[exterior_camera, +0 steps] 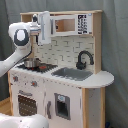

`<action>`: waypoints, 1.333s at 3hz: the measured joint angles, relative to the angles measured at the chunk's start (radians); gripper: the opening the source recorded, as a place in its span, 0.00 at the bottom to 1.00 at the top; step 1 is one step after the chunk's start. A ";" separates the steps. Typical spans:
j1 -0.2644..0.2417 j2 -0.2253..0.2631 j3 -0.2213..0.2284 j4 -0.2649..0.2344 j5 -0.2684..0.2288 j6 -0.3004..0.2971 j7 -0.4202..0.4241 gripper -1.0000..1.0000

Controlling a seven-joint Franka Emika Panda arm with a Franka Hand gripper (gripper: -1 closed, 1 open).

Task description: Play with the kitchen

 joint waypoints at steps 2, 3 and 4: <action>0.143 -0.006 -0.003 -0.161 -0.010 0.033 0.000 0.00; 0.186 -0.004 -0.006 -0.241 -0.010 0.094 -0.001 0.00; 0.224 -0.001 -0.016 -0.313 -0.009 0.163 -0.002 0.00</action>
